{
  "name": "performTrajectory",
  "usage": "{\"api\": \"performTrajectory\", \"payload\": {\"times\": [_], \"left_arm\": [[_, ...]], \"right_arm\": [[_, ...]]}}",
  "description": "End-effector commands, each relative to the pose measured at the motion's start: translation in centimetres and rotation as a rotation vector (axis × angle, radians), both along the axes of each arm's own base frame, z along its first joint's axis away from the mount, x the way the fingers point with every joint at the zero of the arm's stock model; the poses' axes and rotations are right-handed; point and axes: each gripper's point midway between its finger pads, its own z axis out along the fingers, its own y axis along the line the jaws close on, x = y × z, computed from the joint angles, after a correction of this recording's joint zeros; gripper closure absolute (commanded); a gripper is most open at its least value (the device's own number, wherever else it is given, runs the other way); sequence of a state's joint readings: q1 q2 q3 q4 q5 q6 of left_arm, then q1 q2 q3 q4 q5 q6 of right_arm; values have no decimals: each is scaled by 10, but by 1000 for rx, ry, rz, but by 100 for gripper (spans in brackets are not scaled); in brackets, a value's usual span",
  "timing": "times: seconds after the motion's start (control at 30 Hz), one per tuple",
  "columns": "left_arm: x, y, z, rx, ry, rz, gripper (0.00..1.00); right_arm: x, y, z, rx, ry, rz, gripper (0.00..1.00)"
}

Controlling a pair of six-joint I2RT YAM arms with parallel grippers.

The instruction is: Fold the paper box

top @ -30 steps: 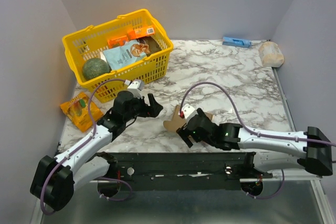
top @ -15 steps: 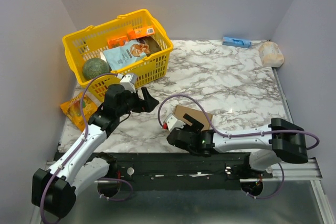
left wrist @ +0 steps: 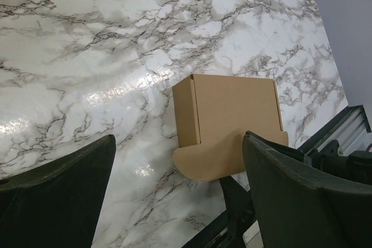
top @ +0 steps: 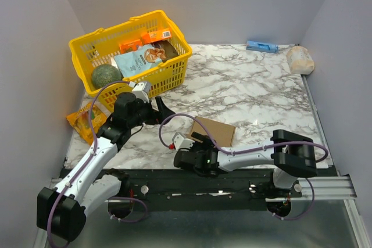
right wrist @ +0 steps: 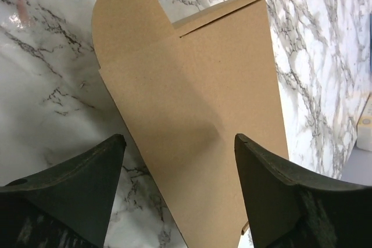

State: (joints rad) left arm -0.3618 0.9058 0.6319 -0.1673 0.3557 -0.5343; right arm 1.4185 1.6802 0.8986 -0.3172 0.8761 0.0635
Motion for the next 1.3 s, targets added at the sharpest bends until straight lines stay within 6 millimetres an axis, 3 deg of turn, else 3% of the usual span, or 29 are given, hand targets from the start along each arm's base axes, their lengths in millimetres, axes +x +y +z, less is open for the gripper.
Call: {"api": "performTrajectory", "payload": {"times": [0.0,0.17,0.3,0.5,0.57,0.9,1.27], "left_arm": [[-2,-2,6,-6,-7,-34,1],[-3,-1,9,-6,-15,-39,1],[-3,0,12,-7,-23,-42,1],[-2,1,19,-8,-37,-43,1],[-1,3,24,-4,-54,-44,1],[-3,9,35,15,-93,-38,1],[-35,0,71,31,-276,-243,1]], "right_arm": [[8,-5,9,-43,-81,-51,27],[8,-21,-3,-142,-95,-56,47],[4,-20,1,-110,-63,-41,65],[-8,-4,24,1,39,54,81],[-12,0,40,66,62,76,100],[-29,6,50,199,314,166,100],[-23,2,98,389,491,243,100]]}}
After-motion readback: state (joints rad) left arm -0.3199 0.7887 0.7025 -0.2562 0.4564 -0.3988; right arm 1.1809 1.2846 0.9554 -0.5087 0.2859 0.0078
